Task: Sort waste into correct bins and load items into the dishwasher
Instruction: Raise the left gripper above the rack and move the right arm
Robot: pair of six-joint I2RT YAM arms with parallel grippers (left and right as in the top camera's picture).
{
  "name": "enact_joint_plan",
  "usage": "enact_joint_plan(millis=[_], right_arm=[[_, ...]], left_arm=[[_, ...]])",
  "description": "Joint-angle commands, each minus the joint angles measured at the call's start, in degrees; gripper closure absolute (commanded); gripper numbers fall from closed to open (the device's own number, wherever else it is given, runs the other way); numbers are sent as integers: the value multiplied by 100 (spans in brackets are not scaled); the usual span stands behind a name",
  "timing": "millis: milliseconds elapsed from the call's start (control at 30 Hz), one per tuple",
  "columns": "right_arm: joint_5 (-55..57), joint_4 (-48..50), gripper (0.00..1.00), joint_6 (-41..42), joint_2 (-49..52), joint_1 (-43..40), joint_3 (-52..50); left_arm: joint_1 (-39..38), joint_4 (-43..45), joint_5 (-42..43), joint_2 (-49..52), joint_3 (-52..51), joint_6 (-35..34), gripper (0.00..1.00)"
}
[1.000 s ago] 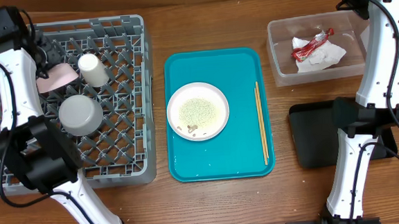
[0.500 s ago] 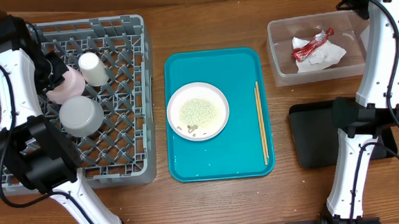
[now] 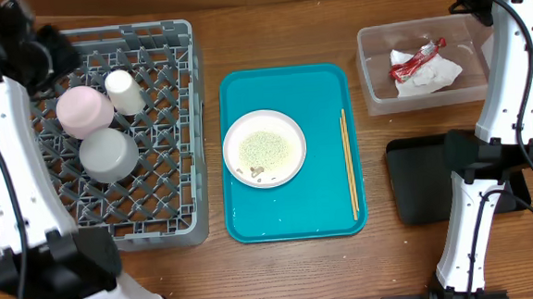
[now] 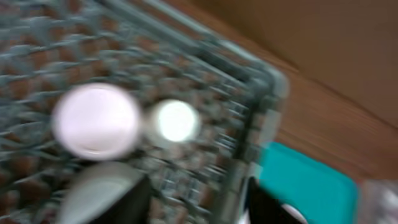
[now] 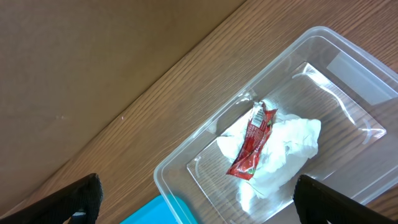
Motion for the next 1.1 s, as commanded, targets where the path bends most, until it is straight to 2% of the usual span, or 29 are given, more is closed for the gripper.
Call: enact_joint_plan(millis=[0, 133, 233, 400, 500, 633, 733, 800, 933, 1067], right_arm=[[-4, 28, 0, 26, -122, -17, 72], [-4, 28, 0, 26, -122, -17, 72], [-4, 28, 0, 26, -122, -17, 72], [-4, 28, 0, 26, -122, -17, 72], [-4, 28, 0, 26, -122, -17, 72], [-4, 28, 0, 26, -122, -17, 72], [-4, 28, 0, 24, -122, -17, 72], [-4, 28, 0, 26, -122, -17, 72], [-4, 28, 0, 26, -122, -17, 72], [-7, 153, 0, 26, -122, -17, 72]], left_arm=[[-612, -149, 1121, 109, -59, 391, 15], [-1569, -306, 1279, 332, -166, 997, 12], [-2376, -315, 857, 625, -173, 1032, 11], [-3497, -238, -579, 1213, -170, 719, 9], [-3790, -254, -1554, 1349, -170, 260, 9], [-3735, -302, -2796, 1182, -81, -439, 11], [-3425, -345, -3220, 955, 31, -680, 7], [-3095, -308, -3250, 800, 37, -793, 0], [-2267, -367, -2990, 664, 37, -1130, 0], [-1519, -527, -2124, 688, 35, -1141, 0]])
